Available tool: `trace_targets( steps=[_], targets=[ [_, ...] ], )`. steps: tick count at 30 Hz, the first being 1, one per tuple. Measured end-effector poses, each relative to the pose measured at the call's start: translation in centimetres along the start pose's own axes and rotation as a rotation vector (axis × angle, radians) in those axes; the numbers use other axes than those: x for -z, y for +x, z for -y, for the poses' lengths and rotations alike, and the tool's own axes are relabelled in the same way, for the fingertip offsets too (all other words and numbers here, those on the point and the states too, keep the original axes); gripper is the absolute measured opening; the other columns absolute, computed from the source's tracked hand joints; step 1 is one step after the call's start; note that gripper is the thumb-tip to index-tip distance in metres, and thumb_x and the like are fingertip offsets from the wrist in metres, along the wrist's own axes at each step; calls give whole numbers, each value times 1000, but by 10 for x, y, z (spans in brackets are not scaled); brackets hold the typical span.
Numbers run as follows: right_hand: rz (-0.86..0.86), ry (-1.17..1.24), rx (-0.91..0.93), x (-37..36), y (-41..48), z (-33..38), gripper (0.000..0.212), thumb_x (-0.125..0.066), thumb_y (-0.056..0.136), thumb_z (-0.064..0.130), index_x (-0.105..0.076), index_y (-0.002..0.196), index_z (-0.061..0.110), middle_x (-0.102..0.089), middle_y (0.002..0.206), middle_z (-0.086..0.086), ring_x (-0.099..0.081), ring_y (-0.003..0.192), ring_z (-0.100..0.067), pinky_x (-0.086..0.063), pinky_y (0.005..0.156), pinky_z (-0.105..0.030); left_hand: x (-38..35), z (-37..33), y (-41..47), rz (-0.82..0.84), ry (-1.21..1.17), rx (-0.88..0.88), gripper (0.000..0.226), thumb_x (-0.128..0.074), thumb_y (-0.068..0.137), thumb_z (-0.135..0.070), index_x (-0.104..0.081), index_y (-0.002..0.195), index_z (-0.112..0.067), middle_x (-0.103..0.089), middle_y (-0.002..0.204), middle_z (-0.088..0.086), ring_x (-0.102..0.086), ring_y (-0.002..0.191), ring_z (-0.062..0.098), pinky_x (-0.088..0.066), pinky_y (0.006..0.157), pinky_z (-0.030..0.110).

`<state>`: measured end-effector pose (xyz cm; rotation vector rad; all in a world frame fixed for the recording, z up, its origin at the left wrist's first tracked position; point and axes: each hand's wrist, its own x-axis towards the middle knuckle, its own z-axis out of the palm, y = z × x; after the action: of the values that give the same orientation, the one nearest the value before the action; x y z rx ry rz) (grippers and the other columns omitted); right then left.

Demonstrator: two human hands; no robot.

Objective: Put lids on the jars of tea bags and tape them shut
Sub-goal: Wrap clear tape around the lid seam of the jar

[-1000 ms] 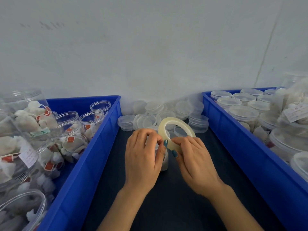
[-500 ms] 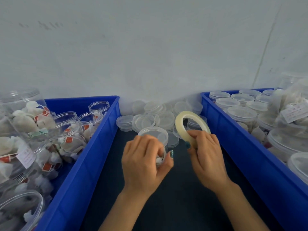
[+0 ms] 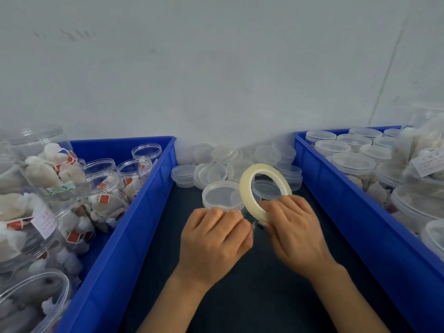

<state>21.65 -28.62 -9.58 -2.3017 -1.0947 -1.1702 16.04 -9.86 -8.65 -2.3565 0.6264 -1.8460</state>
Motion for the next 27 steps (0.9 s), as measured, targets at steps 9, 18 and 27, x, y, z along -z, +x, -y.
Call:
trace_targets(
  steps=[9, 18, 27],
  targets=[
    [-27, -111, -278, 5, -9, -31, 63, -27, 98, 70, -58, 73, 20, -56, 76, 10, -55, 76, -19, -21, 85, -33, 13, 21, -19, 27, -46, 203, 29, -40, 106, -30, -55, 84, -19, -63, 77, 1, -45, 76, 14, -23, 73, 25],
    [-3, -74, -386, -5, -2, -19, 44, -41, 96, 54, -48, 66, 23, -48, 68, 11, -47, 71, -16, -27, 76, -39, 13, 39, -31, 130, -16, 346, 40, -39, 105, -30, -65, 81, -12, -62, 82, 2, -44, 76, 14, -20, 72, 24],
    [30, -117, -405, -16, 7, -16, 45, -40, 94, 59, -53, 70, 24, -51, 73, 11, -50, 76, -16, -20, 77, -36, -5, 44, -36, 327, -42, 483, 16, -55, 96, -20, -66, 90, -10, -59, 88, 3, -53, 72, 17, -37, 62, 31]
  ],
)
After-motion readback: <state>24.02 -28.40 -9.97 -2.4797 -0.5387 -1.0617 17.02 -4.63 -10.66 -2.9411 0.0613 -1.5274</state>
